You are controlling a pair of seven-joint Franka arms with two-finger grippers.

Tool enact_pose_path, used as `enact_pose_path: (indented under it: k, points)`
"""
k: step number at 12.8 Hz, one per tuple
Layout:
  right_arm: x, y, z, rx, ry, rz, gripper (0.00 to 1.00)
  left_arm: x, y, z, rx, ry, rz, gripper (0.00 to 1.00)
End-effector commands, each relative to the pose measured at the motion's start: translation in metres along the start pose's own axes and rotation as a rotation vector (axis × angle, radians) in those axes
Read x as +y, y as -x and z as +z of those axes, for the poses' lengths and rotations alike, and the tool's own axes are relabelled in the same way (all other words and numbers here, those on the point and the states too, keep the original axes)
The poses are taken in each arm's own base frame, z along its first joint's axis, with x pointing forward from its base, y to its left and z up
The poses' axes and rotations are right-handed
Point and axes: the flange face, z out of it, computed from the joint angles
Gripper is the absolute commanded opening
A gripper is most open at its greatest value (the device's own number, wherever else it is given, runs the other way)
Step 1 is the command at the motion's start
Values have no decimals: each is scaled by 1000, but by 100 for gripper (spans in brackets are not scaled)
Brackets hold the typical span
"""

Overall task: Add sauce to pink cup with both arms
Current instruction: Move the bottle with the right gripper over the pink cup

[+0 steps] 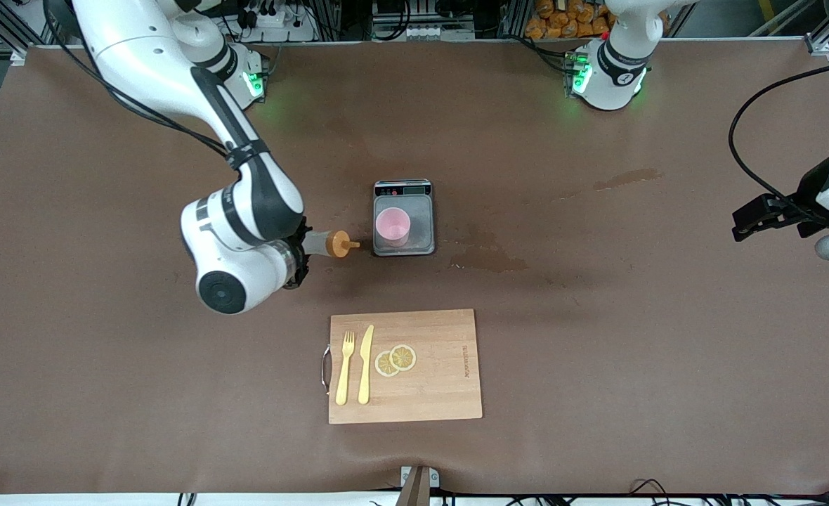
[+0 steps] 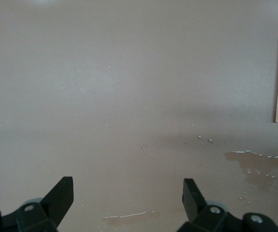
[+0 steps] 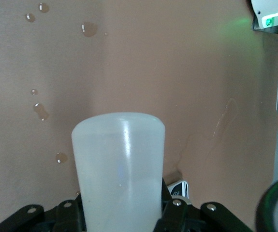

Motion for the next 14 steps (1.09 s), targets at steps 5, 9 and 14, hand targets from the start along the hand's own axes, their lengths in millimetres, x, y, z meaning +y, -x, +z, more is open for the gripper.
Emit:
enact_pose_path:
  k: [5, 9, 14]
  points:
    - [27, 30, 19, 131, 2, 81, 51, 9, 9, -7, 1, -13, 28, 100]
    - [34, 41, 34, 243, -14, 132, 51, 6, 9, -6, -1, -11, 27, 100]
    - [41, 47, 41, 292, 5, 160, 52, 7, 13, -13, 4, -13, 29, 100]
